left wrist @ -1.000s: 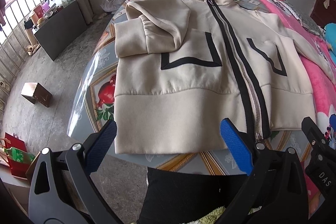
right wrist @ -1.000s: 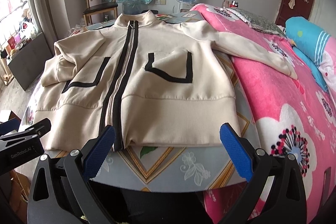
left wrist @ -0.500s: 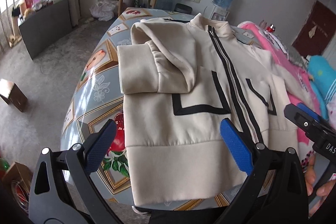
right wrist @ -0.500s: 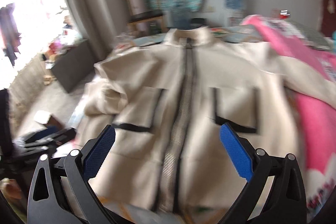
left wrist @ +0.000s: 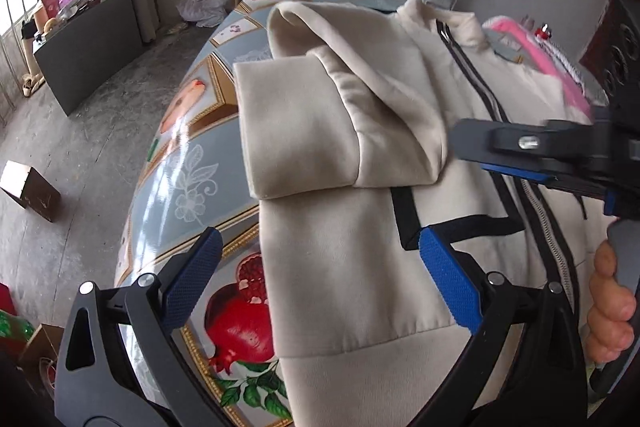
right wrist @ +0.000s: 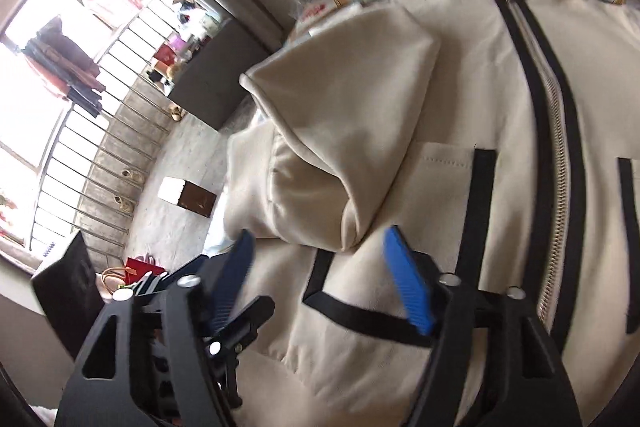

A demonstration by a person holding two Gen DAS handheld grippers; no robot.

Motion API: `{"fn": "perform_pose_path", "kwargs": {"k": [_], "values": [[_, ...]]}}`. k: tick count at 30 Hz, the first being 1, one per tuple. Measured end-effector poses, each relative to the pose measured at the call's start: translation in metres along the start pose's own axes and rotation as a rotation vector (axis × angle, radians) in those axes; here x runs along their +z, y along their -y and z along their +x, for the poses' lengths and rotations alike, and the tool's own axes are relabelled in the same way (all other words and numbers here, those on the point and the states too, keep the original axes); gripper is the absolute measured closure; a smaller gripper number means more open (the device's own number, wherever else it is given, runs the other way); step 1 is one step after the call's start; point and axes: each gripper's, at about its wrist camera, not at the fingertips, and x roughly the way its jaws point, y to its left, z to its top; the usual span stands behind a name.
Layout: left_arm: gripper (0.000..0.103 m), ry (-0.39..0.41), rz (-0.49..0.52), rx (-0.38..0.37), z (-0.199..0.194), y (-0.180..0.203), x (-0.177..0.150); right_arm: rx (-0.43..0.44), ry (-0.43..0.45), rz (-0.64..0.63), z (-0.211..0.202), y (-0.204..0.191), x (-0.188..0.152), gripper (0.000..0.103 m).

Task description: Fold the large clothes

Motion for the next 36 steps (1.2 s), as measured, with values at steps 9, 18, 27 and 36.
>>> {"fn": "perform_pose_path", "kwargs": {"k": [9, 18, 27, 36], "values": [[0.008, -0.045, 0.044, 0.069, 0.021, 0.009, -0.004, -0.061, -0.012, -0.032, 0.031, 0.012, 0.006, 0.091], [0.007, -0.048, 0.093, 0.075, 0.022, 0.011, -0.007, -0.102, 0.189, -0.162, -0.067, -0.001, 0.061, 0.096], [0.007, -0.068, 0.097, 0.075, 0.023, 0.012, -0.005, -0.184, 0.294, -0.472, -0.148, -0.037, 0.088, 0.096], [0.007, -0.11, 0.089, 0.081, 0.025, 0.008, -0.002, -0.046, -0.015, -0.389, -0.113, 0.013, -0.008, 0.059]]}}
